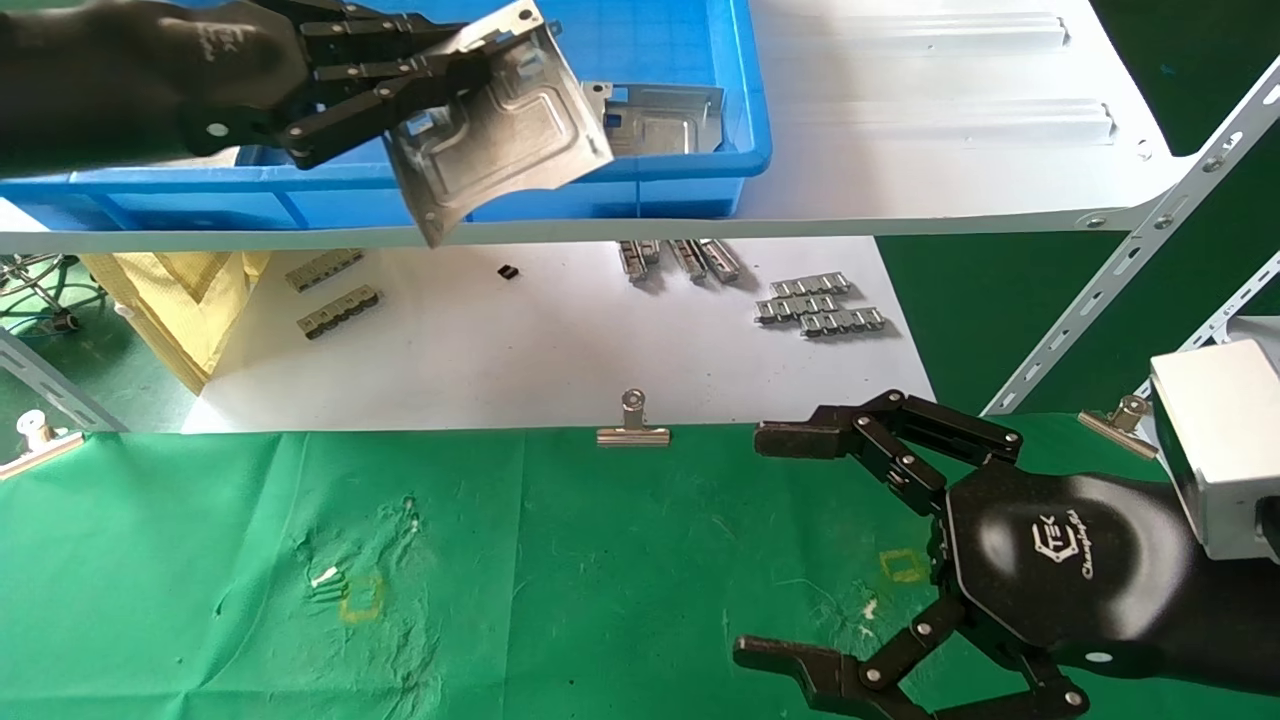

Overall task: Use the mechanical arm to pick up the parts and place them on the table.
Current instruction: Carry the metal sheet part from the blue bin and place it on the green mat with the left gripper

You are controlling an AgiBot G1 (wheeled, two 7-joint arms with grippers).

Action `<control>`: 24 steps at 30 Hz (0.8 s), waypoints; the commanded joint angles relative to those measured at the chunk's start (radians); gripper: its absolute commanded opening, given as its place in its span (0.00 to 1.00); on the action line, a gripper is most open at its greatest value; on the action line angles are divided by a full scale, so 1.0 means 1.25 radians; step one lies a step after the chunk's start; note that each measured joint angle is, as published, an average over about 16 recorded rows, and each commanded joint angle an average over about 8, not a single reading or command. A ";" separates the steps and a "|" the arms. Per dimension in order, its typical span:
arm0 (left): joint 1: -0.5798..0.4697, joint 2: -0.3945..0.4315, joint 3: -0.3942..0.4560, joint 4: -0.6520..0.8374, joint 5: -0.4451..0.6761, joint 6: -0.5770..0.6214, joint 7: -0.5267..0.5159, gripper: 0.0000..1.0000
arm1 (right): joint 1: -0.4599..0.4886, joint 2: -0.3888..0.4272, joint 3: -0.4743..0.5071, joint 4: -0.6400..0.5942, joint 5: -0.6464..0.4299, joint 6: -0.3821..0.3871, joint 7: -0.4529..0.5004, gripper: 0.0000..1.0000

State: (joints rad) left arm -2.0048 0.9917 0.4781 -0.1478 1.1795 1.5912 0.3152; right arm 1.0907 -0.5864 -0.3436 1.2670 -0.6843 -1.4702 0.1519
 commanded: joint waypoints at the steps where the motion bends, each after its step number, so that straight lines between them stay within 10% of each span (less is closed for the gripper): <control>1: -0.002 -0.008 0.001 -0.015 0.002 0.012 0.012 0.00 | 0.000 0.000 0.000 0.000 0.000 0.000 0.000 1.00; 17: 0.198 -0.242 0.231 -0.442 -0.294 0.014 -0.054 0.00 | 0.000 0.000 0.000 0.000 0.000 0.000 0.000 1.00; 24: 0.201 -0.290 0.376 -0.487 -0.268 0.007 0.037 0.00 | 0.000 0.000 0.000 0.000 0.000 0.000 0.000 1.00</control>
State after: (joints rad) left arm -1.7660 0.6433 0.9441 -0.7342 0.8667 1.6017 0.3799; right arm 1.0908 -0.5863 -0.3440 1.2670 -0.6840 -1.4701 0.1517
